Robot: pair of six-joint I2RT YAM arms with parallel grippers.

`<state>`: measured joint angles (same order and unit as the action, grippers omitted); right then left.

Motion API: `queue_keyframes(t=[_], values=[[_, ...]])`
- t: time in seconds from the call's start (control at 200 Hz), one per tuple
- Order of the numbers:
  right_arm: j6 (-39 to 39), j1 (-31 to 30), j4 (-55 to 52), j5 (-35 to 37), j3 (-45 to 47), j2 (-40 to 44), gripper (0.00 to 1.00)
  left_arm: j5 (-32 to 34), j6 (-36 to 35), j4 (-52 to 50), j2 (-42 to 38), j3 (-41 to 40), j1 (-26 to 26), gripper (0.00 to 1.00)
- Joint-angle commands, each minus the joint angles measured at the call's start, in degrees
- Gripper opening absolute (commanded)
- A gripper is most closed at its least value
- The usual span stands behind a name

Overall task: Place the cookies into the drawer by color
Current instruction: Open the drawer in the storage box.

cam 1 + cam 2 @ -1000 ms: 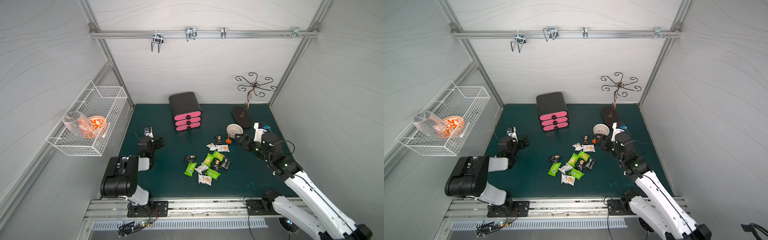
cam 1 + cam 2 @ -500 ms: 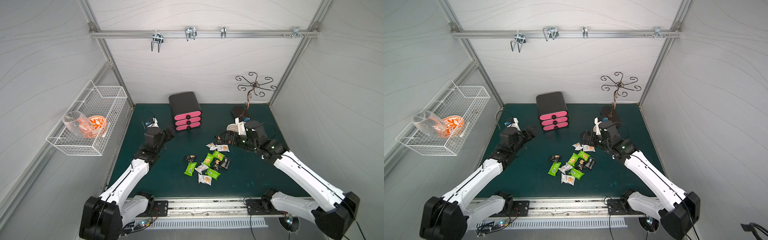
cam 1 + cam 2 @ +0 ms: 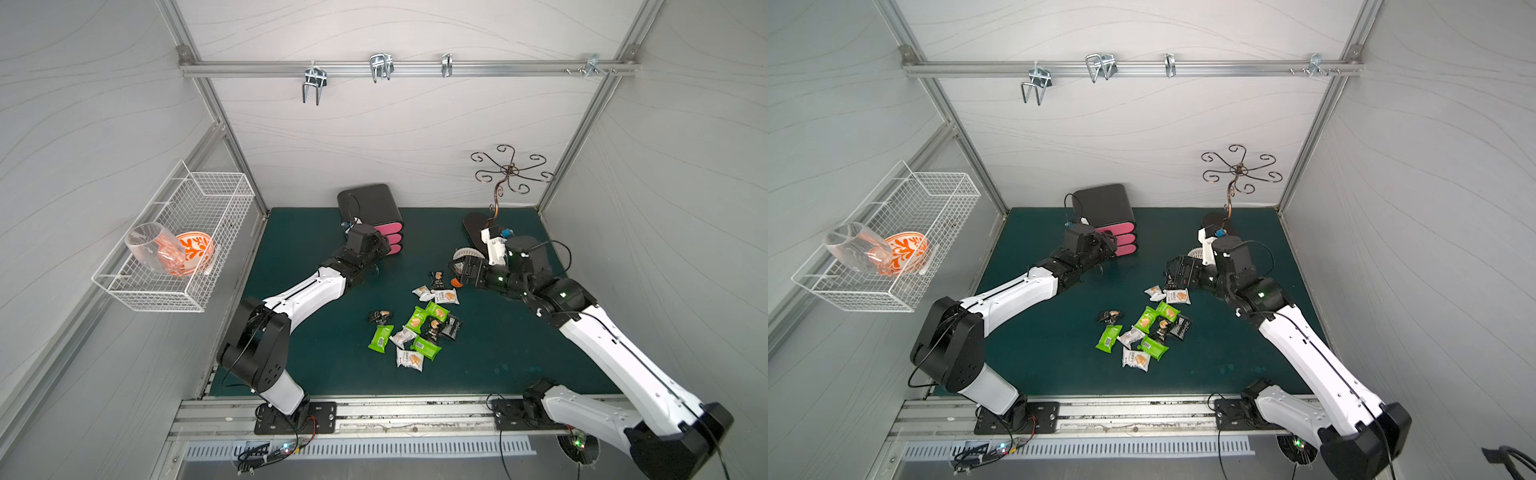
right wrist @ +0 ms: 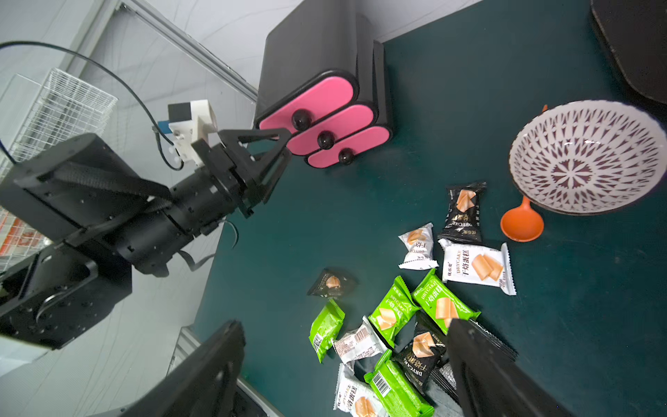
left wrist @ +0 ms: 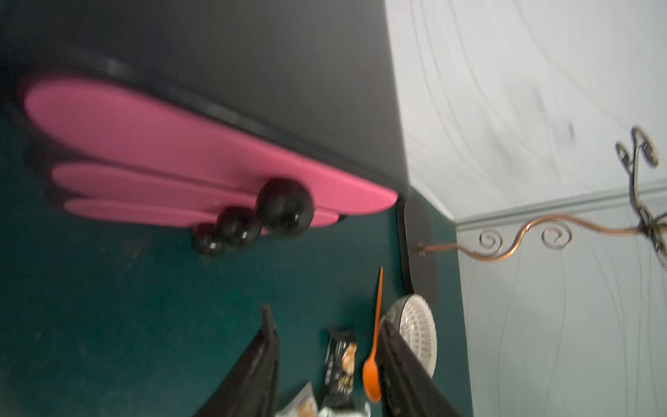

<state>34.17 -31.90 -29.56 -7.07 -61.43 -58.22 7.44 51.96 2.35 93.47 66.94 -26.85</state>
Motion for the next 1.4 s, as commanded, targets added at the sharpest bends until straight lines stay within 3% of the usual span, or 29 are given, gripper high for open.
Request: queue_keyframes(t=[0.0,0.275,0.48,0.67,0.885,1.2,1.395], values=[[-1.72,0.86,-2.12,1.15,0.43,2.41,0.94,5.68,-2.30,-4.75,3.55,6.13,1.39,0.46],[-3.20,2.28,-3.16,2.34,0.26,3.63,0.97,2.67,-1.12,-4.51,8.94,9.78,2.15,0.49],[-3.60,2.37,-3.90,2.79,-0.83,3.57,0.98,1.83,-6.09,-5.95,12.01,13.16,2.23,0.49],[-4.90,2.43,-5.98,2.52,-3.05,2.69,0.98,0.21,-5.63,-6.63,14.77,14.94,2.24,0.49],[-3.77,2.46,-6.04,2.70,-2.53,4.26,0.98,-2.79,-7.01,-10.14,16.91,17.51,2.24,0.55],[-2.78,2.47,-5.04,2.24,-0.97,6.01,0.98,-3.98,-6.97,-12.36,17.31,19.50,3.35,0.38],[-3.32,2.50,-5.62,0.87,-0.95,5.57,0.98,-3.72,-5.52,-12.93,17.04,20.02,3.74,0.41]])
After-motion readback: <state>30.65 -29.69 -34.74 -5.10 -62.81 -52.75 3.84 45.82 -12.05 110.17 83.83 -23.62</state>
